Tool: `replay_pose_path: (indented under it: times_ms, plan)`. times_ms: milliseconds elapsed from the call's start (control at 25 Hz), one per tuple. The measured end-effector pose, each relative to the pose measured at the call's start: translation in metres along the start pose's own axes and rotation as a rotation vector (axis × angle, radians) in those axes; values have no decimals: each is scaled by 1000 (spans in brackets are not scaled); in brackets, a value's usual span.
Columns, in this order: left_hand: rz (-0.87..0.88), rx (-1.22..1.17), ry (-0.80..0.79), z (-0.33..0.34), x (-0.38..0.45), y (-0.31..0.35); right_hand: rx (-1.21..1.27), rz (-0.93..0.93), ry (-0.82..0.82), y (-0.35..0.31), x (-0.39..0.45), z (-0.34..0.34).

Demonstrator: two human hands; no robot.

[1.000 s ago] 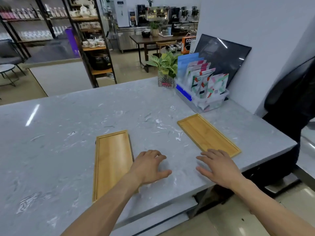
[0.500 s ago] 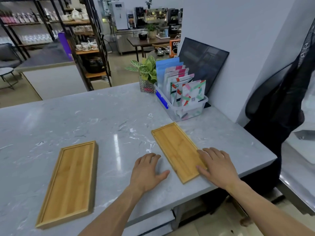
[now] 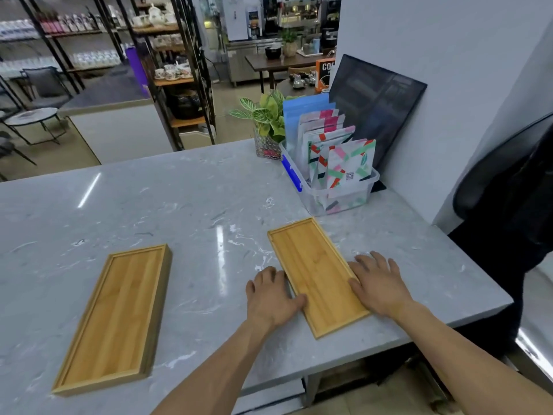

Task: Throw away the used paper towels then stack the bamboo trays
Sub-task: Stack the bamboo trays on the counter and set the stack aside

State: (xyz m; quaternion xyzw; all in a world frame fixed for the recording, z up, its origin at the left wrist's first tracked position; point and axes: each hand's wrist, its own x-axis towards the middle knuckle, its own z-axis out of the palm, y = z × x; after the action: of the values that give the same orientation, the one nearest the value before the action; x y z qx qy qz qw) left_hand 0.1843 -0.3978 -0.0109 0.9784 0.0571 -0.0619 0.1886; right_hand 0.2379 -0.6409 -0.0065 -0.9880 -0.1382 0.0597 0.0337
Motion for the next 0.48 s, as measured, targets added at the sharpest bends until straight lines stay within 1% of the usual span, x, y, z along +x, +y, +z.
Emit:
replay_pose_path:
  times_ms: [160,320,480]
  plan:
    - [-53,-103,-30,2,4,7,76,-65,46,0,5,3]
    - [-69,-161,-22,0,6,6,192,-64,79,-4,5,7]
    - [-78,-247,-2,-6,5,1,246,-77,109,-11,6,11]
